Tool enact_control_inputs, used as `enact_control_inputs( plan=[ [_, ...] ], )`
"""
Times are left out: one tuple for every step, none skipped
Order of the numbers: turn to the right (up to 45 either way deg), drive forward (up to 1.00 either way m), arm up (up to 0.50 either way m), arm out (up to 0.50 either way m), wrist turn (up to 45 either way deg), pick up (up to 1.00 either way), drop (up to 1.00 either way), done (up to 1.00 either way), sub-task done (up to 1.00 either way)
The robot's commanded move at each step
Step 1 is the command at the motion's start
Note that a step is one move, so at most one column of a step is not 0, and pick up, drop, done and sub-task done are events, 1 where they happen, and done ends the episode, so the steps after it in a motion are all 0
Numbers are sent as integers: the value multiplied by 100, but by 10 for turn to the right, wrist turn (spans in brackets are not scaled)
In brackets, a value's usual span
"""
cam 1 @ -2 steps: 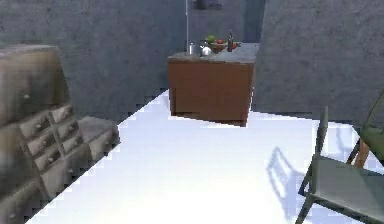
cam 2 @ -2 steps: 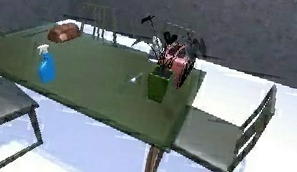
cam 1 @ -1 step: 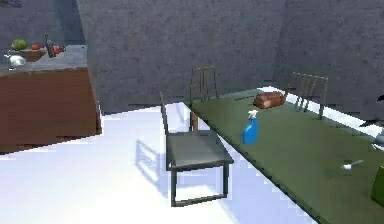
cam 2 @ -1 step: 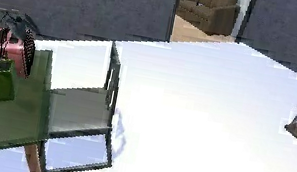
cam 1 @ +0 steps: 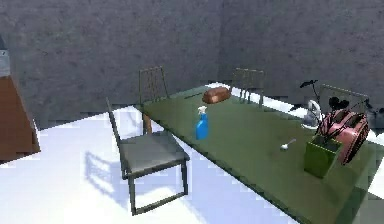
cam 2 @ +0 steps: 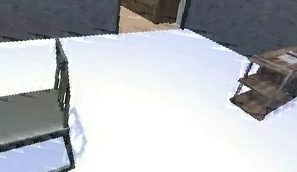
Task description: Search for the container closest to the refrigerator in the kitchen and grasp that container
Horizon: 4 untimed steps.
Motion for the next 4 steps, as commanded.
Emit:
enact_control_inputs(
  plan=[
    [0, 40, 0, 0, 0, 0, 0, 0, 0],
    [450, 0, 0, 0, 0, 0, 0, 0, 0],
    [450, 0, 0, 0, 0, 0, 0, 0, 0],
    [450, 0, 0, 0, 0, 0, 0, 0, 0]
  ],
)
